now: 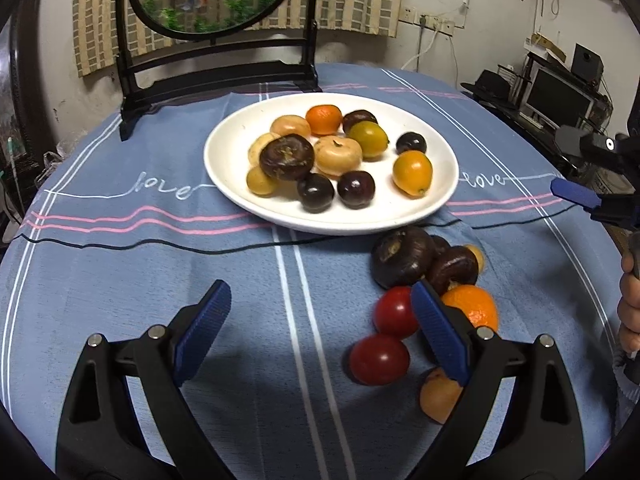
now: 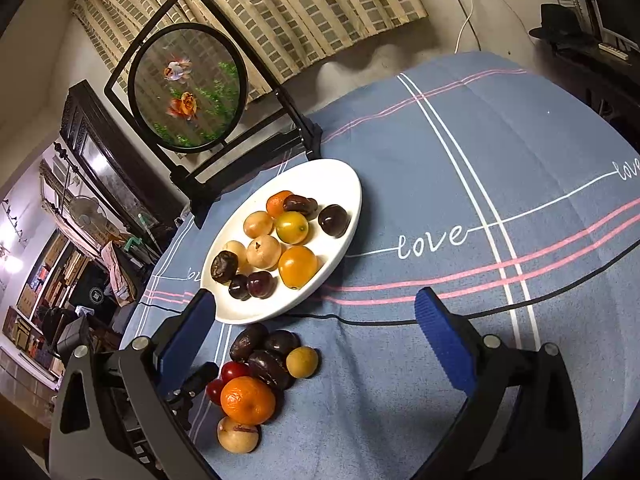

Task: Organize fruits
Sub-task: 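Withdraw both open grippers back toward the fruit pile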

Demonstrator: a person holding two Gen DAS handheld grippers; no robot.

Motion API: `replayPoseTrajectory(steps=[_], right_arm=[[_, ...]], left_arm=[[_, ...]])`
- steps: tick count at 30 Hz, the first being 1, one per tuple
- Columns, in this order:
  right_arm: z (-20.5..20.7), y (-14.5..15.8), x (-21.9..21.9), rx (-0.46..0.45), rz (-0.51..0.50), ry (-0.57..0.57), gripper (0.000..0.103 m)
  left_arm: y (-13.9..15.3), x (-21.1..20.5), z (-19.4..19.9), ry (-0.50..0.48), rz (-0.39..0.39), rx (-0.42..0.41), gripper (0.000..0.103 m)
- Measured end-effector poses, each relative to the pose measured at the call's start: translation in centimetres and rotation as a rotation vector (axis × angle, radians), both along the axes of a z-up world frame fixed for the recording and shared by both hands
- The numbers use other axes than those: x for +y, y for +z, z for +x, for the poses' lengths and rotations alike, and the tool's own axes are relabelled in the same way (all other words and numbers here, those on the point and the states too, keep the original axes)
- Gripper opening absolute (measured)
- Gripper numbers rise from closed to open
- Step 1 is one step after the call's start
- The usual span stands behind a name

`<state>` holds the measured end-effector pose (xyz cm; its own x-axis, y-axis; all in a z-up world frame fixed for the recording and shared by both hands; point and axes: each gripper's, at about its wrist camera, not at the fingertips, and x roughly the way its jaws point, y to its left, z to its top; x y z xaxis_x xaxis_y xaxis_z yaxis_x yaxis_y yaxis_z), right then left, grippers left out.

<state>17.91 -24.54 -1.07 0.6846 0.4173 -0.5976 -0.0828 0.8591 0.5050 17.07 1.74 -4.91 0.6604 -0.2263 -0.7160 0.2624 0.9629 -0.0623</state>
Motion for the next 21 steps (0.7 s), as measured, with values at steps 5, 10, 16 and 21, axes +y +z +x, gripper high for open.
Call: replayPoseTrajectory(steps=[5, 10, 16, 21], right_arm=[[0.1, -0.2, -0.1, 0.010, -0.001, -0.006, 0.100], [0.2, -0.3, -0.2, 0.020, -0.003, -0.010, 0.100], [0.2, -0.2, -0.4, 0.015, -0.002, -0.017, 0.100], [0.0, 0.0, -0.3, 0.007, 0.005, -0.007, 0.100]], left_arm=[[-0.8, -1.1, 0.1, -0.040, 0.030, 0.025, 0.093], [-1.2, -0.8, 0.5, -0.025, 0.033, 0.045, 0.101], [-0.4, 2.0, 1.1, 0.141, 0.111, 0.009, 0.101], [0.5, 5.4, 0.2, 0.196, -0.010, 0.007, 0.101]])
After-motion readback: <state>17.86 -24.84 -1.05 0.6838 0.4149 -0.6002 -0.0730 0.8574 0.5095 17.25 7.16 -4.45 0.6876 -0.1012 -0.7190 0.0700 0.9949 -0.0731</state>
